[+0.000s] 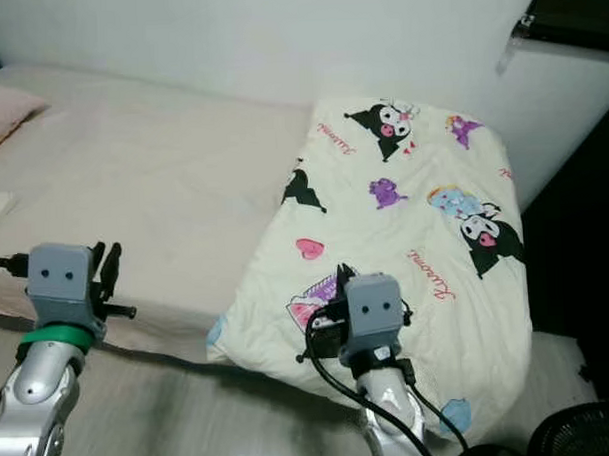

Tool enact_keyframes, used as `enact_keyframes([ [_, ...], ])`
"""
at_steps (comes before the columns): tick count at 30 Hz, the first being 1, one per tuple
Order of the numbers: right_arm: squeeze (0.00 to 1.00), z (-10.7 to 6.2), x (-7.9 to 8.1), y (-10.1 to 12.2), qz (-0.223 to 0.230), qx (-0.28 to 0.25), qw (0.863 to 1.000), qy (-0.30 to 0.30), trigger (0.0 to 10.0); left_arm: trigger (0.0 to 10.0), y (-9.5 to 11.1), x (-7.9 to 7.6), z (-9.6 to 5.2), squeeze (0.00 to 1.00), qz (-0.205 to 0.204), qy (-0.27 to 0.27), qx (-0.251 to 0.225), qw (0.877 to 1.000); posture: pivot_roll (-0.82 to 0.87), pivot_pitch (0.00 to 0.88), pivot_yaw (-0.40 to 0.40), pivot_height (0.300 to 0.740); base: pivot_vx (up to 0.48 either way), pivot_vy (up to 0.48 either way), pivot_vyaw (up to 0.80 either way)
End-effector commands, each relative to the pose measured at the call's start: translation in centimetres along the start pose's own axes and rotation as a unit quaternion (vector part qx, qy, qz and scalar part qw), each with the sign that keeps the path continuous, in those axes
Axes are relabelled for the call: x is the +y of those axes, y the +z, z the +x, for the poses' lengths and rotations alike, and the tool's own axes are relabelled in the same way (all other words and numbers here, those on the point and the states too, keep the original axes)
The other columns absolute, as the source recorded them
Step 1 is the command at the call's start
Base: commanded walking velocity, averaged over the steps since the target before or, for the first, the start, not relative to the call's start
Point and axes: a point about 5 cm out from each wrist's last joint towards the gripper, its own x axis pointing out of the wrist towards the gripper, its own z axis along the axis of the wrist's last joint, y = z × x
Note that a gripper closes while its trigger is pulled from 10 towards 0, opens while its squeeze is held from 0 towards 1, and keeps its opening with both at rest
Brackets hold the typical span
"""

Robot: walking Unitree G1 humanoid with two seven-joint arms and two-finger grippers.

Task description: Clean up the room

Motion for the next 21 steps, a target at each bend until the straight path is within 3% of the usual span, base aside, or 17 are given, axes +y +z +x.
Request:
enact_keyframes([
  [1, 0.0, 0.08, -0.53, -0.18, 0.002, 0.005, 1.0, -0.008, 10.0, 10.0, -0.4, -0.46, 0.11, 0.0, 0.002, -0.007, 0.006, 1.0, -0.02, 0.0, 0.032, 0.74, 0.0, 0.0, 0.0],
  [21, 0.0, 0.11, -0.21, -0.35, 0.001, 0.008, 1.0, 0.001, 10.0, 10.0, -0.13, -0.83, 0.09, 0.0, -0.002, -0.011, 0.0, 1.0, -0.01, 0.0, 0.03, 0.74, 0.0, 0.0, 0.0],
])
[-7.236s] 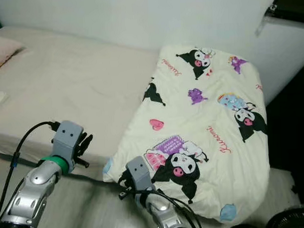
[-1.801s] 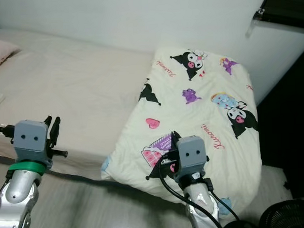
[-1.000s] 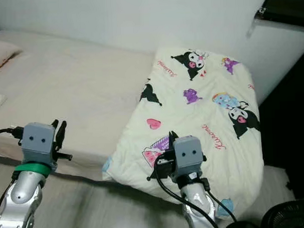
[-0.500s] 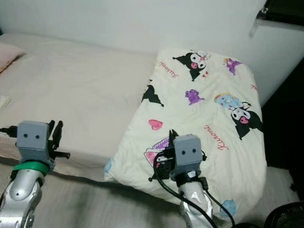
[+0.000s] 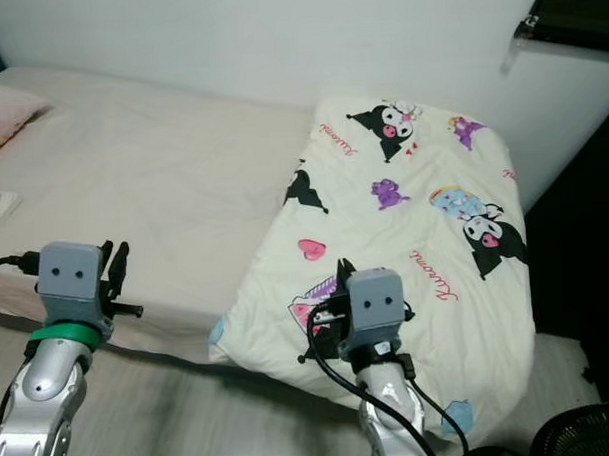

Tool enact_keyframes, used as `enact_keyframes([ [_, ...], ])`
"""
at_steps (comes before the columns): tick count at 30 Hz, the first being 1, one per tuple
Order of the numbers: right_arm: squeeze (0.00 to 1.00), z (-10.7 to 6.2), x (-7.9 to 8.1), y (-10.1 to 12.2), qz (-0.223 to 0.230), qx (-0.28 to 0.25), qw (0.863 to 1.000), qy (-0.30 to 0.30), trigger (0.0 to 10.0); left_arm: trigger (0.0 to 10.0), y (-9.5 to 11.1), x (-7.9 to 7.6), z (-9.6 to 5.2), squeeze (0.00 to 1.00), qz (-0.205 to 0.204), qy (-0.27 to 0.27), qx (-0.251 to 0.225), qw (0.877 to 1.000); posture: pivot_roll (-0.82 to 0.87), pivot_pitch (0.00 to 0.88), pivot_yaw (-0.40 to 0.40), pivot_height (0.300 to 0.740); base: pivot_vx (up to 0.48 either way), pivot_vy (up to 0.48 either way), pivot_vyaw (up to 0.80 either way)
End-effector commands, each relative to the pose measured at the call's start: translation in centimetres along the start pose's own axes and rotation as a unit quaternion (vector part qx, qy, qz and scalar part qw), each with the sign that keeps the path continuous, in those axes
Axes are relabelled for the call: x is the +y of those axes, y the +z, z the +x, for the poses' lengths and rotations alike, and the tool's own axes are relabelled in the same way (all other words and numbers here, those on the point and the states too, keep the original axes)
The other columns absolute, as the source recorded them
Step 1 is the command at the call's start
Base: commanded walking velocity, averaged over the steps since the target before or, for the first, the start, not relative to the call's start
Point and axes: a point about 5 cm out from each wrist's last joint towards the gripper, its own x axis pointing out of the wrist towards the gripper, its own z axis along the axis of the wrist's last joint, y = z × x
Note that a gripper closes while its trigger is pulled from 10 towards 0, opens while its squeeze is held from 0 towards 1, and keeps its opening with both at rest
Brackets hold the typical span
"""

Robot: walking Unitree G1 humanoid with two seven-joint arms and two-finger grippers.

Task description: Clean up the room

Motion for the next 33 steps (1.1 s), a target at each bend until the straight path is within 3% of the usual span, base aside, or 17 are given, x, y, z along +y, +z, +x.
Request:
enact_keyframes([
  [1, 0.0, -0.17, -0.14, -0.5, -0.005, 0.011, 1.0, 0.0, 10.0, 10.0, -0.04, -0.24, -0.11, 0.0, -0.004, -0.003, 0.0, 1.0, -0.01, 0.0, 0.03, 0.74, 0.0, 0.0, 0.0],
  [33, 0.0, -0.02, 0.11, -0.56, -0.007, 0.011, 1.0, 0.01, 10.0, 10.0, 0.0, -0.81, 0.03, 0.0, 0.002, -0.011, -0.007, 1.0, -0.01, 0.0, 0.021, 0.74, 0.0, 0.0, 0.0],
])
